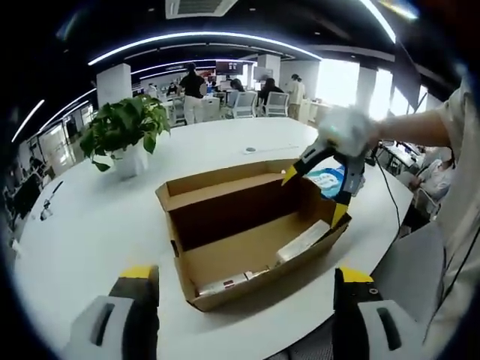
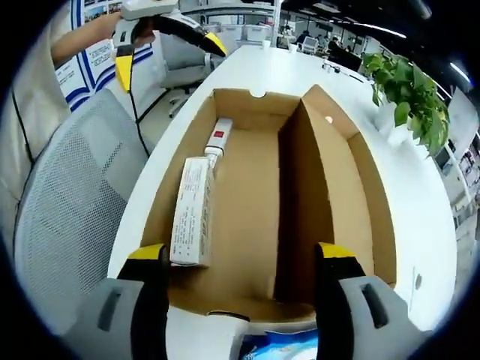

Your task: Operate the shoe box by opening the lid, removing the specified soft item, and placing it in the target area until the item is outside and the box remains undamaged.

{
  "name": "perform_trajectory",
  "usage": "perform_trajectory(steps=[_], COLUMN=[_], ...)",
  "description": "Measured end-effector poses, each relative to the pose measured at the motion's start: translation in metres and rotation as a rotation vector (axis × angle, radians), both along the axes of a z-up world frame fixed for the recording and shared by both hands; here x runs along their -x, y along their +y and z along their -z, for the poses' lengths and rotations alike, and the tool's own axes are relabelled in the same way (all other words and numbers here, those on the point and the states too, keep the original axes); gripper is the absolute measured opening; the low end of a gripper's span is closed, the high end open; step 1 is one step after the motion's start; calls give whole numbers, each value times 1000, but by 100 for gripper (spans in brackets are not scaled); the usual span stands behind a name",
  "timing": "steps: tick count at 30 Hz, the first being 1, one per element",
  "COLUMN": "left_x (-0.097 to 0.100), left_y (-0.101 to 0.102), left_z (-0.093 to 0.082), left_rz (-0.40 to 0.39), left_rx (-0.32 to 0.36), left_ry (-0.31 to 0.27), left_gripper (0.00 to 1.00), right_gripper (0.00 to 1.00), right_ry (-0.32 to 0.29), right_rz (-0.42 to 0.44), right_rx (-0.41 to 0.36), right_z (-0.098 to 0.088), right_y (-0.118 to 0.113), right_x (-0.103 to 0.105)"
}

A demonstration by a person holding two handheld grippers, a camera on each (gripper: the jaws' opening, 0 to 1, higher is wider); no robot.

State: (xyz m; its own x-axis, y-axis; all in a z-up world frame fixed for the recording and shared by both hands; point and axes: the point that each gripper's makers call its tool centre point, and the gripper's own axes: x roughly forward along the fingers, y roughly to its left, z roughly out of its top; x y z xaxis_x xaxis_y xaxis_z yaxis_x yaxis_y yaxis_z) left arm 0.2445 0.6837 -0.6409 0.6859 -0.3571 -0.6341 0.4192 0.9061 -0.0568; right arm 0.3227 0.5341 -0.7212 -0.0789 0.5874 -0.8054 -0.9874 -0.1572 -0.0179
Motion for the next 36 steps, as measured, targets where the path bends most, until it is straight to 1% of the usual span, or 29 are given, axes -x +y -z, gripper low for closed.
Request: perform_trajectory(steps=[3, 6, 11, 16, 20, 21, 26, 31, 33, 36], left_x=[0, 1, 2, 2, 3, 3, 4, 5, 6, 8], left_y=[0, 1, 5, 6, 1, 0, -4, -6, -7, -10], left_z=[0, 0, -1, -6, -15, -16, -21, -23, -24, -27], left_rz=[-3, -9, -30, -38, -34, -31, -11, 3, 8, 29], left_rx=[3, 3, 12, 39, 69, 71, 69, 67, 67, 67], left_ry=[-4, -5, -12, -31, -52, -57, -72, -73, -74, -84], left_gripper=[99, 99, 99, 99, 100, 100, 100, 100, 100, 100], right_gripper=[72, 68, 51, 40, 40, 41, 37, 26, 21, 17], right_ry=[6, 13, 19, 60, 91, 97, 109, 120, 138, 149], right_rz=[1, -6, -48, -47, -40, -38, -22, -27, -9, 6], right_rx=[-3, -8, -26, -39, -40, -39, -31, -21, -22, -18], right_z=[2, 4, 5, 5, 7, 7, 12, 17, 16, 17], right_y=[2, 6, 13, 19, 21, 22, 26, 30, 30, 30], right_x=[4, 10, 21, 29, 34, 35, 37, 45, 46, 47])
